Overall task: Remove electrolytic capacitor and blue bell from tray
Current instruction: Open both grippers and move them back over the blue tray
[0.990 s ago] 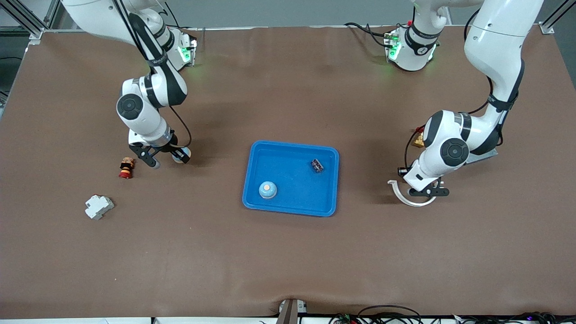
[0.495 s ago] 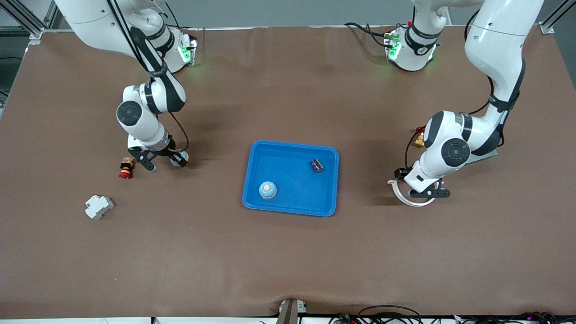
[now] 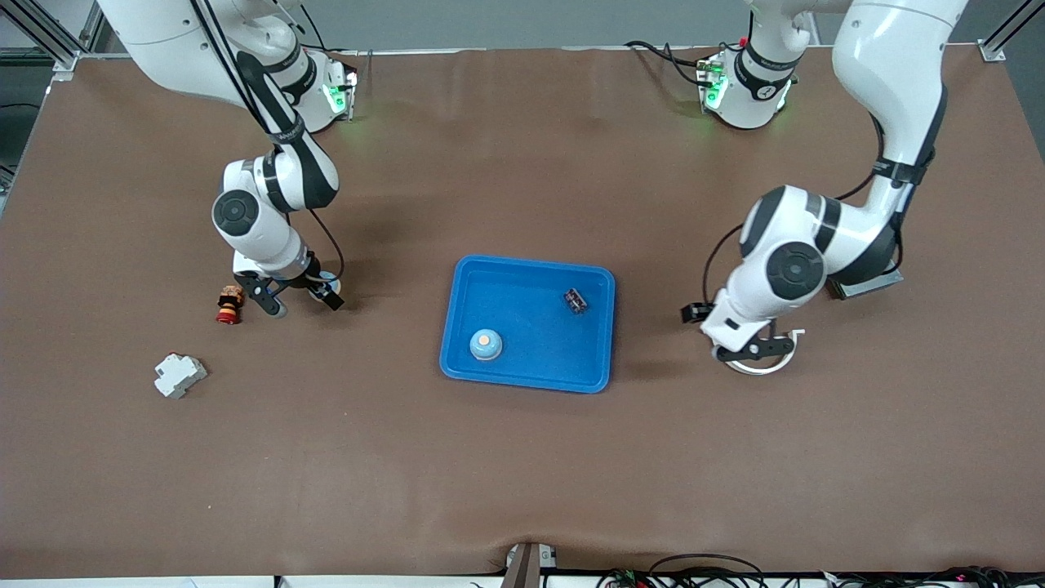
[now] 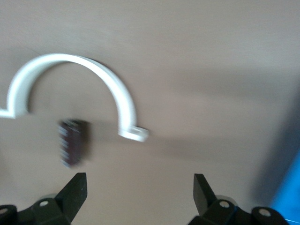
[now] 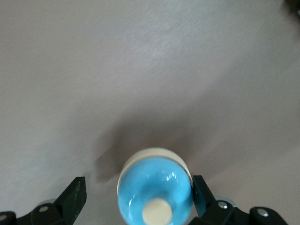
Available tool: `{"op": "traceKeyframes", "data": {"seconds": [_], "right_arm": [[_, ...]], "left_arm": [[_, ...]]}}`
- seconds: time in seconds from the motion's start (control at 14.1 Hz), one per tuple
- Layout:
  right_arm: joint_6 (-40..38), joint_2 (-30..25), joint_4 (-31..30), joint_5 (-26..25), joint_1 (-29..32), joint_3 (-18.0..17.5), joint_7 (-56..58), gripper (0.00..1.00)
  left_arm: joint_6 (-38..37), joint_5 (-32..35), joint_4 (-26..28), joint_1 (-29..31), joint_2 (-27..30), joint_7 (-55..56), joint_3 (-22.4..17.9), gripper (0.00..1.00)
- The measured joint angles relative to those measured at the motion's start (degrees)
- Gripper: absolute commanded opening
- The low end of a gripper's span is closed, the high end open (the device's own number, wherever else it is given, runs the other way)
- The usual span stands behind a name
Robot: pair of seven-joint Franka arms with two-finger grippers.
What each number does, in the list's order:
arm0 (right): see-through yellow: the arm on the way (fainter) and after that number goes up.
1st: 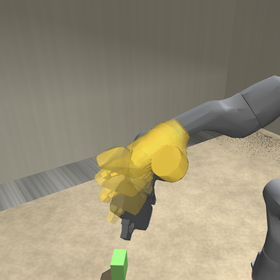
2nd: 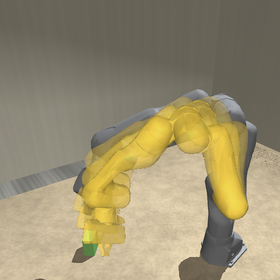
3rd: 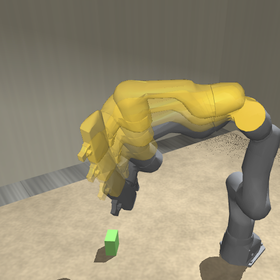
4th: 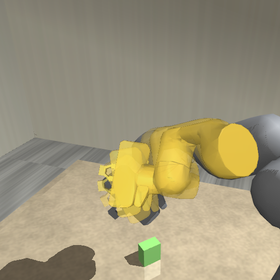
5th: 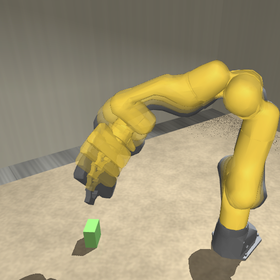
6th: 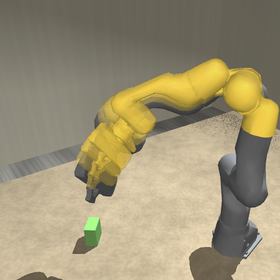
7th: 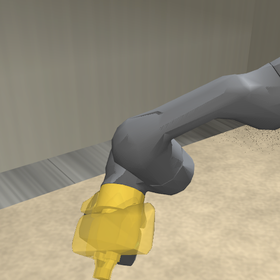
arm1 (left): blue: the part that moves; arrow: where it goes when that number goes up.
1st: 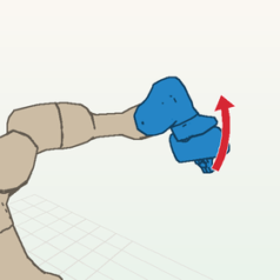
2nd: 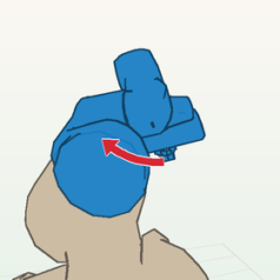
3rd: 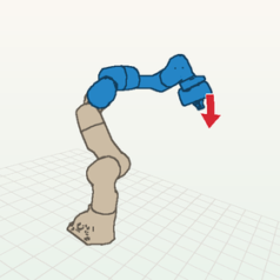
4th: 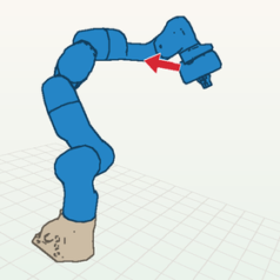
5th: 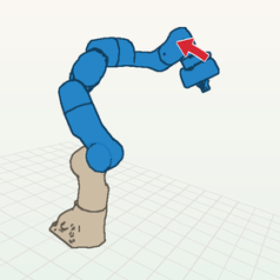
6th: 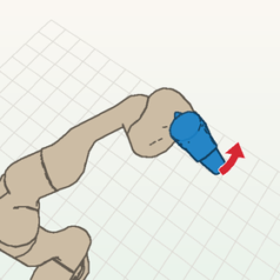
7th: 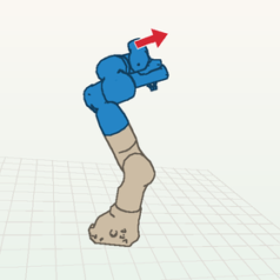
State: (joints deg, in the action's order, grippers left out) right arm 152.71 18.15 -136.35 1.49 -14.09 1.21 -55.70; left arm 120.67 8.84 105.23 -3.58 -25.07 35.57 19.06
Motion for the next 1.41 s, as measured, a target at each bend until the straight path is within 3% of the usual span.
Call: {"op": "traceKeyframes", "data": {"seconds": [0.21, 0.42, 0.64, 0.99, 1.41], "right_arm": [[-14.45, -1.1, 9.94, 0.05, -2.59, -1.29, -8.4, 1.0], [-20.77, -1.32, 18.25, 2.31, -6.83, -1.56, -15.69, 1.0], [-22.67, 0.38, 23.3, 4.72, -8.96, -1.59, -20.87, 1.0], [-23.01, 9.4, 35.83, 4.92, -12.43, -1.61, -33.21, 1.0], [-23.28, 18.71, 46.17, 4.91, -15.48, -1.56, -40.99, 1.0]], "left_arm": [[-2.16, 0.0, -2.4, -3.14, -0.43, 11.99, 4.76, 1.0], [-2.06, 0.0, -4.13, -8.84, -2.86, 24.45, 5.0, 1.0], [-1.1, 0.0, -8.48, -11.77, -8.49, 38.41, 4.97, 1.0], [4.61, 0.0, -12.98, -13.51, -15.04, 51.78, 4.82, 1.0], [9.15, 0.0, -13.34, -13.5, -16.67, 54.73, 4.3, 1.0]]}}
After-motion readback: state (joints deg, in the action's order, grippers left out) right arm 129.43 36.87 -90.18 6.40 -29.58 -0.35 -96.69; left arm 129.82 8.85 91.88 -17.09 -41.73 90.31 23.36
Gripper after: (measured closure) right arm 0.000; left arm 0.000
